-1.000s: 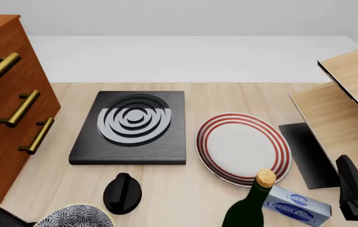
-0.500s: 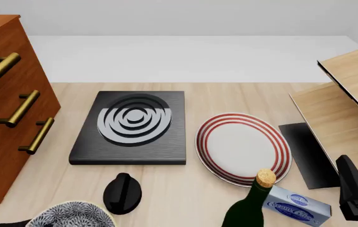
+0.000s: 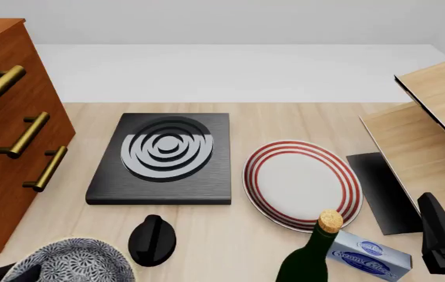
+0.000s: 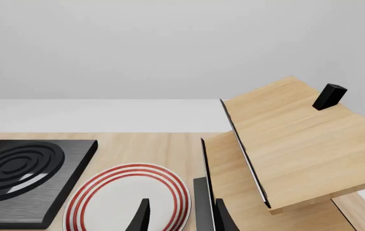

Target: Pick up the akita bowl and put it on the plate.

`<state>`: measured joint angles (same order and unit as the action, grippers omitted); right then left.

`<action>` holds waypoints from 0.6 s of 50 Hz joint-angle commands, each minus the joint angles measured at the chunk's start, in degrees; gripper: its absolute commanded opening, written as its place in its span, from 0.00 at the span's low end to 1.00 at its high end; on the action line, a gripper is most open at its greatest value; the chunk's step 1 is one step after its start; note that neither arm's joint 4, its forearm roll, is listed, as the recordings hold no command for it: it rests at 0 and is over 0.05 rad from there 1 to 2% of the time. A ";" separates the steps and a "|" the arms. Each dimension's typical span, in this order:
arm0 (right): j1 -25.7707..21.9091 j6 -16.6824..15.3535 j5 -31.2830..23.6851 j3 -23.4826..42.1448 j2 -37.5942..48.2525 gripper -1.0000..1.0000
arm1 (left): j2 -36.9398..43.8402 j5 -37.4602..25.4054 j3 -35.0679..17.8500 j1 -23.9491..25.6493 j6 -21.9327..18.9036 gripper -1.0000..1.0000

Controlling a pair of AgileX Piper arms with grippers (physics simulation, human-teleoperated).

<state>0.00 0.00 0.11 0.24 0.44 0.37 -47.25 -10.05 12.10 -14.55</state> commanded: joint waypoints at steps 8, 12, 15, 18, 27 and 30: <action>0.01 0.00 0.00 0.00 -0.02 1.00 | -0.36 -5.75 -13.78 -3.91 -0.74 0.00; 0.01 0.01 0.00 0.00 0.01 1.00 | -0.36 -6.61 -16.54 -4.71 -1.03 0.00; 0.00 -0.01 0.00 0.00 0.00 1.00 | -0.35 -6.82 -18.75 -5.60 -0.75 0.00; -0.01 0.03 0.00 0.00 0.00 1.00 | -0.32 -6.44 -19.84 -6.62 -0.66 0.00; 0.00 0.00 0.00 0.00 0.00 1.00 | 3.46 -1.43 -24.97 -9.97 2.79 0.00; 0.01 0.01 0.00 0.00 0.00 1.00 | 5.58 1.59 -25.86 -11.11 4.13 0.00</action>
<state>0.00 0.00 0.11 0.24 0.44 2.09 -50.54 -30.71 4.13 -13.19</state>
